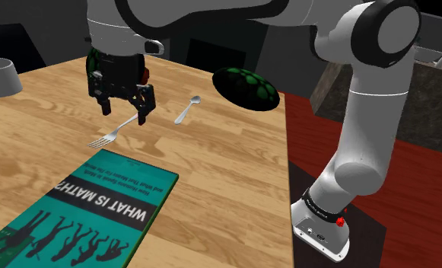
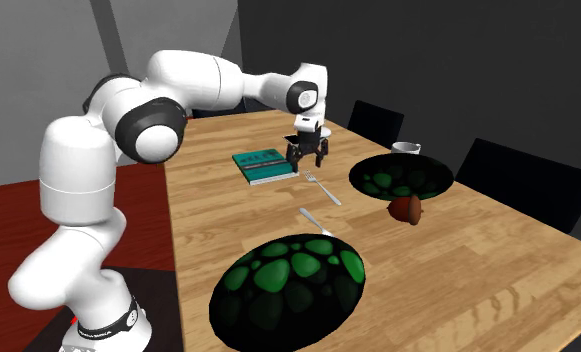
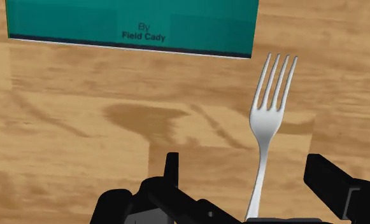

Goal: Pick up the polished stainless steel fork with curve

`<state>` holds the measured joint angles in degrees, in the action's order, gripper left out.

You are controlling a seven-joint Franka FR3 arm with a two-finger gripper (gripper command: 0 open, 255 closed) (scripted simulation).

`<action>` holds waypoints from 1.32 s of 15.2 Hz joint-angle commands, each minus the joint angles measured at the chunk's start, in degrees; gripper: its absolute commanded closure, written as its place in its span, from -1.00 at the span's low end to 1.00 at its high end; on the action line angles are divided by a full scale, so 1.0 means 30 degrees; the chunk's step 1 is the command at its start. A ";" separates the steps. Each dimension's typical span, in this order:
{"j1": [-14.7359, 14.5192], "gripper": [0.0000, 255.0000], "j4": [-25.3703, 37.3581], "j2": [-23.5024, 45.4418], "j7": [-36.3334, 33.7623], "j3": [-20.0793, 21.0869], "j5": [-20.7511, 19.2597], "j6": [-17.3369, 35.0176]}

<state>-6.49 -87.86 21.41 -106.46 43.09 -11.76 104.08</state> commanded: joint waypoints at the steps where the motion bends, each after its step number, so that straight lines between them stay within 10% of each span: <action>1: -0.1196 -1.00 0.2058 0.1865 -0.1380 -0.0443 -0.0888 -0.0554; 12: -0.1818 -1.00 0.1948 0.3310 -0.2166 -0.0975 -0.1544 0.0786; 13: -0.1820 1.00 0.1968 0.3317 -0.2161 -0.0978 -0.1546 0.0774; 20: -0.1870 1.00 0.1989 0.3340 -0.2210 -0.0974 -0.1557 0.0774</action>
<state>-12.03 -81.55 31.21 -113.07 40.18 -16.52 106.64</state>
